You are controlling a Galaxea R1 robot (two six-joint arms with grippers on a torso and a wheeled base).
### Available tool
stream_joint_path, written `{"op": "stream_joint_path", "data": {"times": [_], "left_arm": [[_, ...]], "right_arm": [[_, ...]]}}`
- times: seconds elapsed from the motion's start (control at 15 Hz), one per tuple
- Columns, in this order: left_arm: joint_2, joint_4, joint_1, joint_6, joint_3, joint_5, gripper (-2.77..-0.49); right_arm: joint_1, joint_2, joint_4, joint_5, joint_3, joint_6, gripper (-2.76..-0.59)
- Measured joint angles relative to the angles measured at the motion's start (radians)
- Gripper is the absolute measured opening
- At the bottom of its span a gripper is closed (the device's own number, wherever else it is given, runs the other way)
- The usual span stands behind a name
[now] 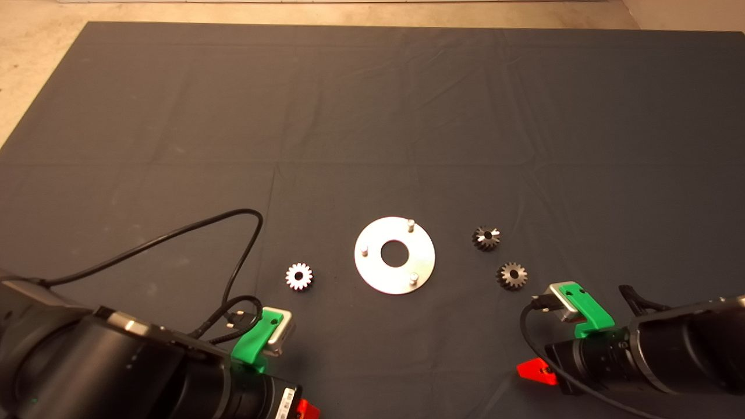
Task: Install three planetary gears onto the carrier pins
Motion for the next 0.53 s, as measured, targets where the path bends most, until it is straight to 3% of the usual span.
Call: {"op": "stream_joint_path", "data": {"times": [0.53], "left_arm": [[0.005,0.003,0.0,0.0,0.0,0.0,-0.92]], "right_arm": [[0.011,-0.012,0.0,0.0,0.0,-0.016,-1.13]]}}
